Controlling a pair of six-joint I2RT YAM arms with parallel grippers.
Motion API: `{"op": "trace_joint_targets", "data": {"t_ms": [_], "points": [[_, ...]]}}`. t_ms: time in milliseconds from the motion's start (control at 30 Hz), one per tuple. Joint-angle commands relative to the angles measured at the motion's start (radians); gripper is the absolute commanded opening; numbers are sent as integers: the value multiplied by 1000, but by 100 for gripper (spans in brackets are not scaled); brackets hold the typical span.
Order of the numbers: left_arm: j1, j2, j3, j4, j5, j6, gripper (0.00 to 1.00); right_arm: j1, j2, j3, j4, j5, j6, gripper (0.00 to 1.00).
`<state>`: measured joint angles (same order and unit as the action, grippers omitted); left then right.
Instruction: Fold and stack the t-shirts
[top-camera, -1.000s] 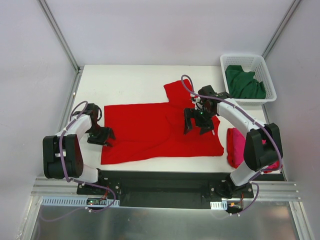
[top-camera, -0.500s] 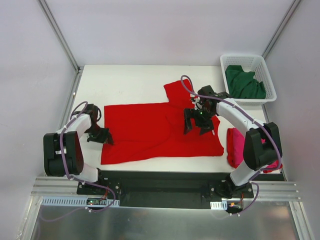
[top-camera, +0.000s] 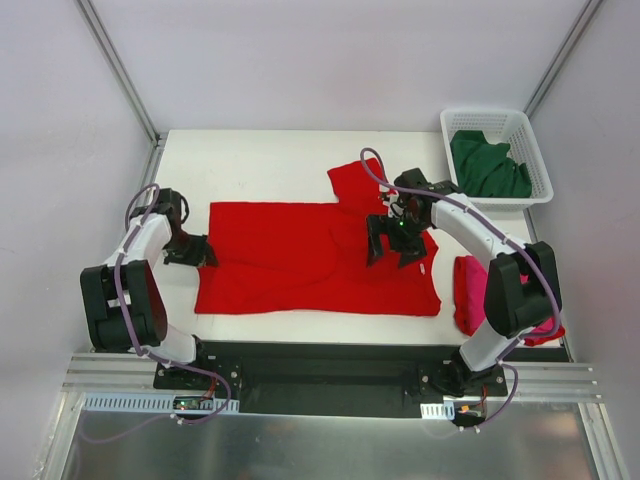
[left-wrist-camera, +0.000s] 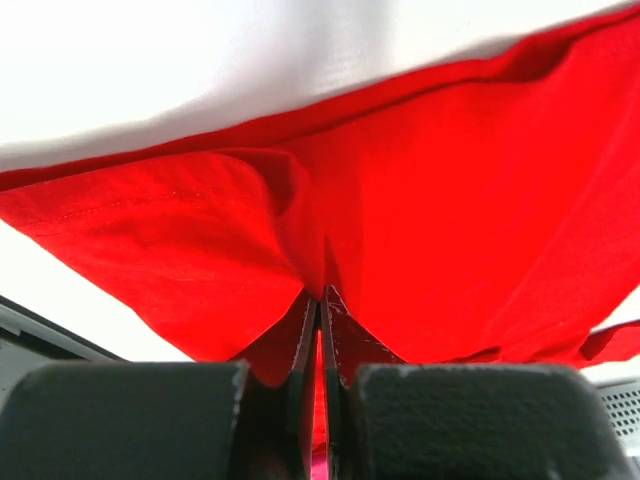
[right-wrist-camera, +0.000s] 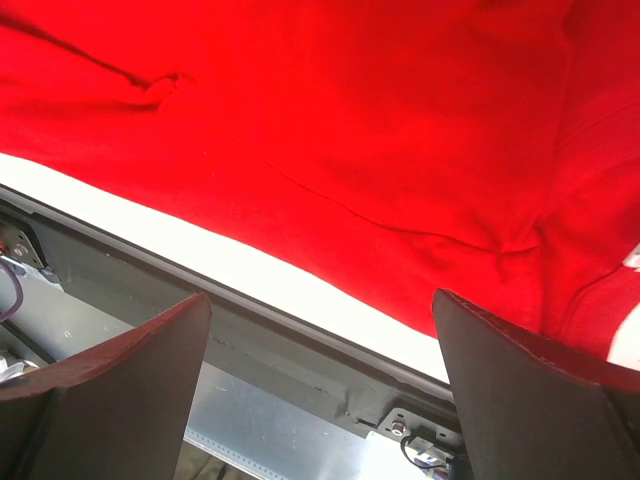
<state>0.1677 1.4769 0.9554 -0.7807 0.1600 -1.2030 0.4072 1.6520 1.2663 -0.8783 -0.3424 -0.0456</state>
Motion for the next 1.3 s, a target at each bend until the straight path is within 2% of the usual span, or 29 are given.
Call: {"op": "trace_joint_targets", "data": {"t_ms": [0, 833, 867, 933, 967, 1033, 1067, 1100, 1267], "points": [[21, 36, 36, -55, 4, 34, 0, -7, 8, 51, -24, -12, -17, 96], [21, 187, 233, -69, 19, 94, 0, -5, 46, 24, -4, 0, -11, 96], [21, 210, 236, -68, 22, 97, 4, -5, 46, 25, -7, 0, -13, 96], [23, 247, 249, -68, 21, 105, 19, -5, 42, 28, -11, 0, -13, 96], [23, 258, 256, -69, 21, 111, 38, -5, 40, 28, -10, 0, -13, 96], [21, 276, 282, -72, 22, 132, 59, -5, 32, 24, -13, -1, -14, 96], [21, 276, 292, -74, 21, 140, 96, -5, 31, 24, -13, -3, -13, 96], [20, 263, 311, -78, 18, 155, 99, -7, 25, 19, -13, -4, -14, 96], [-22, 226, 364, -80, 38, 203, 99, -7, 23, 8, -7, -6, -14, 96]]}}
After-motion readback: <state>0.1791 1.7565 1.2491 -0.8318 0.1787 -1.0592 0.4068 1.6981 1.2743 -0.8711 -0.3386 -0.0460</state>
